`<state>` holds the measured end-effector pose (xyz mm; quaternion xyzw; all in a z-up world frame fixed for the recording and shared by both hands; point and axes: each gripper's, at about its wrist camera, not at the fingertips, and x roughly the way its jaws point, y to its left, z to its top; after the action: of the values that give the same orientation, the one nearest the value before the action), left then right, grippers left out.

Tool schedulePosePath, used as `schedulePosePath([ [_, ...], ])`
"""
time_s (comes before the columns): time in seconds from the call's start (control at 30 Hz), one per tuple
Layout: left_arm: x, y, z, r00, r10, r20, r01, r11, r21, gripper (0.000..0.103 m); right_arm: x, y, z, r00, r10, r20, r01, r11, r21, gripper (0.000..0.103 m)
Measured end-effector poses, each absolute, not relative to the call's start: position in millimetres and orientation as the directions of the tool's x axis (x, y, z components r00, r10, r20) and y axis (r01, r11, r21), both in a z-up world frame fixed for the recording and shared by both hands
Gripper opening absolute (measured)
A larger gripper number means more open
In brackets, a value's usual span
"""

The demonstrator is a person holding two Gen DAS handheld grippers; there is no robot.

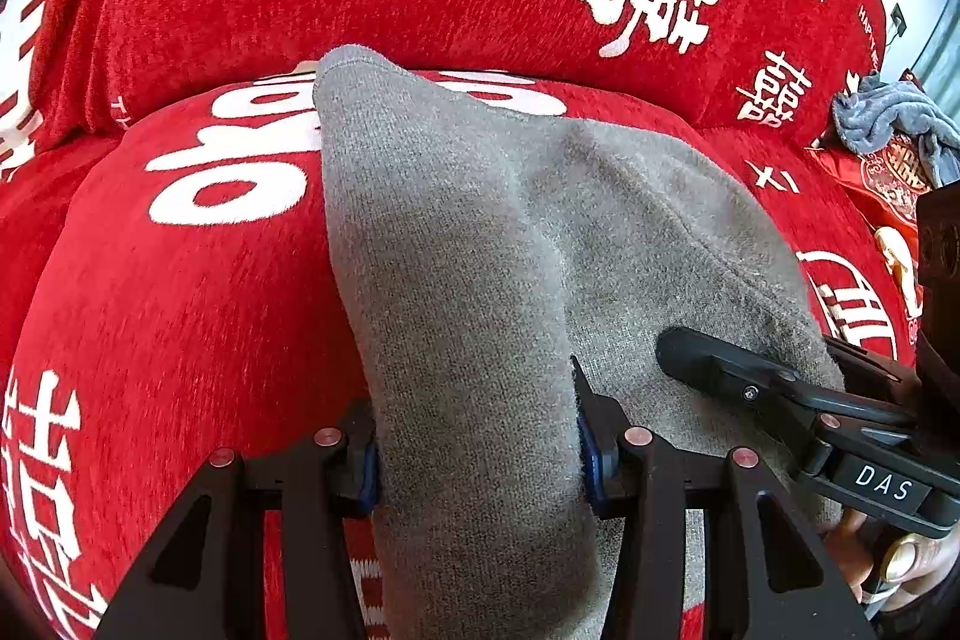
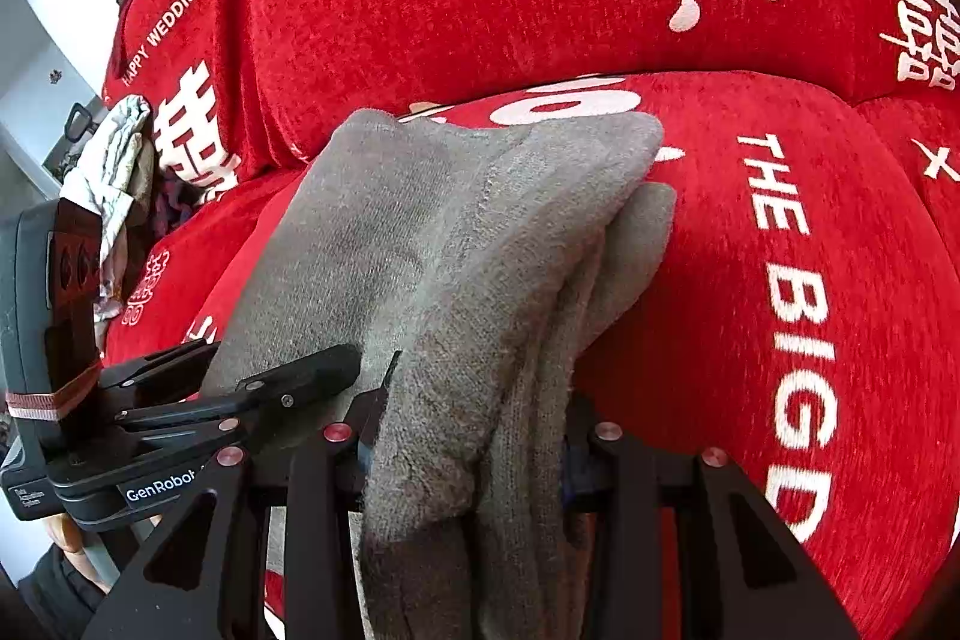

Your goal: Fold small clothes

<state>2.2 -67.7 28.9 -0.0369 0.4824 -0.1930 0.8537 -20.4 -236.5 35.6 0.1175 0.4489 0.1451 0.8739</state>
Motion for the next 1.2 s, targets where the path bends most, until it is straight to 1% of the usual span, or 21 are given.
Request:
schedulePosePath([
  [1.2,-65.9,-47.5,28.8,0.500,-0.334,-0.799,0.291,0.934,-0.208,0.050,-77.2,-217.6,31.7,0.560,0.374,-0.739,-0.196,0.927,0.321,0.042],
])
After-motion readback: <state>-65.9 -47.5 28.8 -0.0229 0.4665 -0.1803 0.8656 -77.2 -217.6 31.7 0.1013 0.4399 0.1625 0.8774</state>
